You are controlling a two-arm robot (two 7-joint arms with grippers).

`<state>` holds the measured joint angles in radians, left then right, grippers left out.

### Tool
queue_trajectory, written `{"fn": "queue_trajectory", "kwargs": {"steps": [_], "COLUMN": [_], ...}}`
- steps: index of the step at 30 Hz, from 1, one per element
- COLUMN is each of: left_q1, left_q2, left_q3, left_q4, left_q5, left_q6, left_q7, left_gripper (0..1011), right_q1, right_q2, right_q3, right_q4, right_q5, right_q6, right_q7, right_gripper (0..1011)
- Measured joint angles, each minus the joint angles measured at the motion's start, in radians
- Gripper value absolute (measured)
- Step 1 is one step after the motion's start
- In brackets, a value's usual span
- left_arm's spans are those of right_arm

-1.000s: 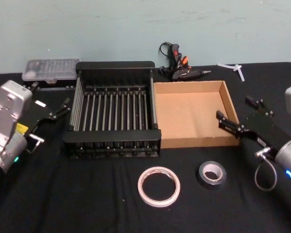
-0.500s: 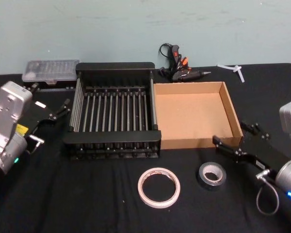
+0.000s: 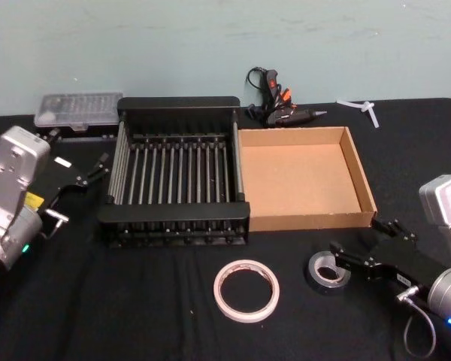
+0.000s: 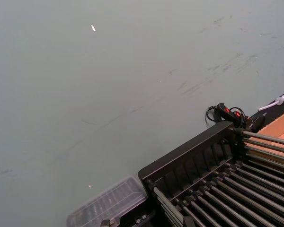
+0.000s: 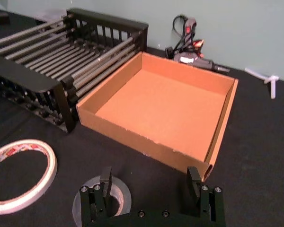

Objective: Pick up the white tape and place it into the black box , Pick up the silver tape and place it into the brown box.

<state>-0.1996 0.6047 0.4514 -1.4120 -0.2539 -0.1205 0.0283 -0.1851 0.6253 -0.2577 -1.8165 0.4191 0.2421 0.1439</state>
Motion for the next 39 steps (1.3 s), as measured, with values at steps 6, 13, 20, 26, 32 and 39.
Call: {"fn": "queue_trajectory", "kwargs": {"steps": [6, 13, 20, 26, 32, 39], "left_q1": [0.000, 0.000, 0.000, 0.000, 0.000, 0.000], "left_q2": [0.000, 0.000, 0.000, 0.000, 0.000, 0.000], "left_q3": [0.000, 0.000, 0.000, 0.000, 0.000, 0.000], "left_q4": [0.000, 0.000, 0.000, 0.000, 0.000, 0.000], "left_q5": [0.000, 0.000, 0.000, 0.000, 0.000, 0.000], "left_q6": [0.000, 0.000, 0.000, 0.000, 0.000, 0.000], "left_q7": [0.000, 0.000, 0.000, 0.000, 0.000, 0.000], "left_gripper": [1001, 1001, 1002, 1001, 1001, 1001], "right_q1": [0.007, 0.013, 0.011, 0.008, 0.005, 0.004], "right_q2": [-0.010, -0.024, -0.036, -0.046, -0.058, -0.073], "right_q3": [0.000, 0.002, 0.007, 0.011, 0.017, 0.021], "right_q4": [0.001, 0.009, 0.014, 0.016, 0.021, 0.030], "right_q5": [-0.010, -0.024, -0.039, -0.054, -0.068, -0.084], "right_q6": [0.054, 0.079, 0.092, 0.100, 0.106, 0.113], "right_q7": [0.011, 0.024, 0.037, 0.047, 0.056, 0.064], "right_gripper": [1003, 1002, 1002, 1003, 1002, 1002]}}
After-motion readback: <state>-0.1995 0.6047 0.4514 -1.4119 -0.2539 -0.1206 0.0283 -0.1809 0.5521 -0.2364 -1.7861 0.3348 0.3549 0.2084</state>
